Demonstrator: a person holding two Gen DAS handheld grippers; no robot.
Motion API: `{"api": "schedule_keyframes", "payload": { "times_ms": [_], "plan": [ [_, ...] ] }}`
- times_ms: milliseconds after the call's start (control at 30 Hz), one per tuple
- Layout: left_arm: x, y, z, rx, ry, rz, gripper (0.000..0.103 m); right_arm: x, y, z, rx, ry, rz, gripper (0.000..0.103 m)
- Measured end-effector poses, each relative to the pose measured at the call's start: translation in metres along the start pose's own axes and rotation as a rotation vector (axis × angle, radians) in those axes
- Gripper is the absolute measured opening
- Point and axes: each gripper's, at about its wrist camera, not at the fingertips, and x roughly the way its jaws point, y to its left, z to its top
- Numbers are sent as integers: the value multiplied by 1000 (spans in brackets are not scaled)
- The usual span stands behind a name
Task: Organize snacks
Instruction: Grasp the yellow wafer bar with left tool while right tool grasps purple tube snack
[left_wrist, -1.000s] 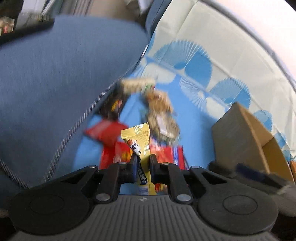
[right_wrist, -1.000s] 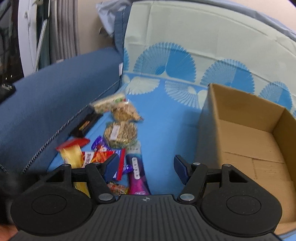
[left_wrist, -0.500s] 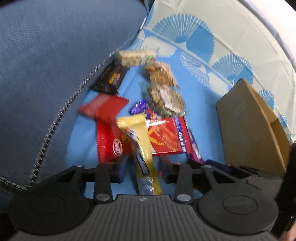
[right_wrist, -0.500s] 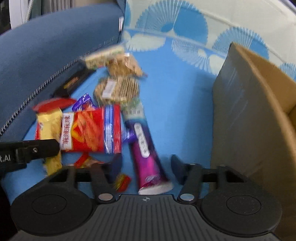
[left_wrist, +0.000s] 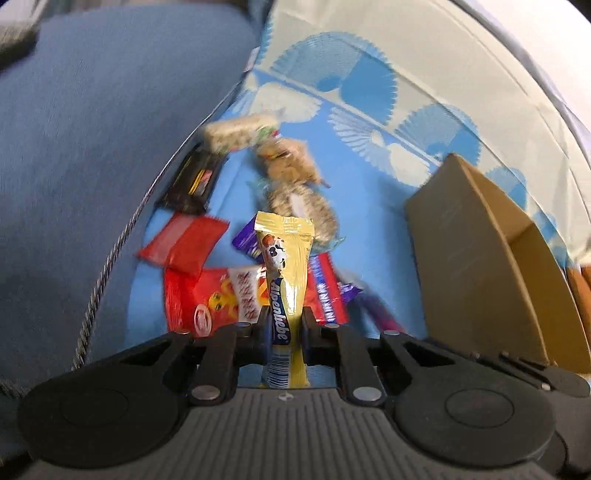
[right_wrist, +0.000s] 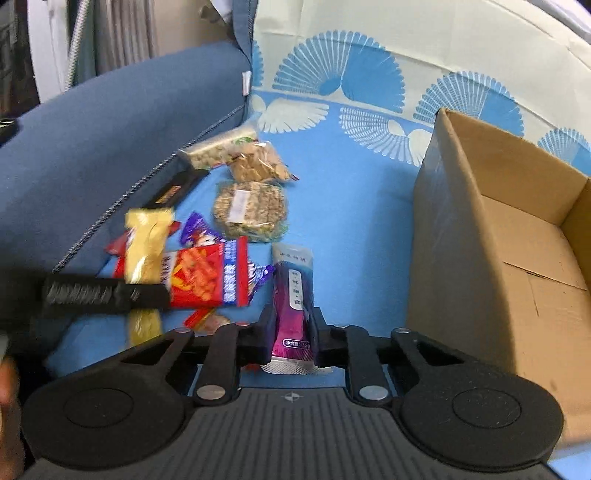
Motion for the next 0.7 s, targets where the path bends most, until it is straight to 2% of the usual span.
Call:
{"api": "schedule_keyframes", "payload": {
  "times_ms": [167, 300, 333, 400, 467, 533, 633, 700],
  "plan": [
    [-4, 4, -13, 43, 29, -69, 16, -27, 11, -19, 18, -4, 19, 18],
    [0, 9, -27, 28, 92, -159, 16, -33, 21, -40, 36, 55, 45, 16],
    [2, 7, -28, 32, 98, -158, 16, -34, 23, -43, 28, 60, 50, 16],
    [7, 4, -29, 36, 118, -137, 16, -33, 26, -50, -2, 73, 78, 25],
    [15, 2, -30, 35, 144, -125, 17, -33, 25, -58, -16, 60, 85, 52],
    [18, 2, -30, 40, 151, -104, 18, -30, 24, -61, -28, 55, 66, 54],
    [20, -1, -30, 53, 144, -74, 25, -26, 19, -58, -4, 39, 79, 54],
    [16, 3, -33, 56, 139, -67, 34, -22, 13, -55, 20, 23, 81, 55]
  ]
}}
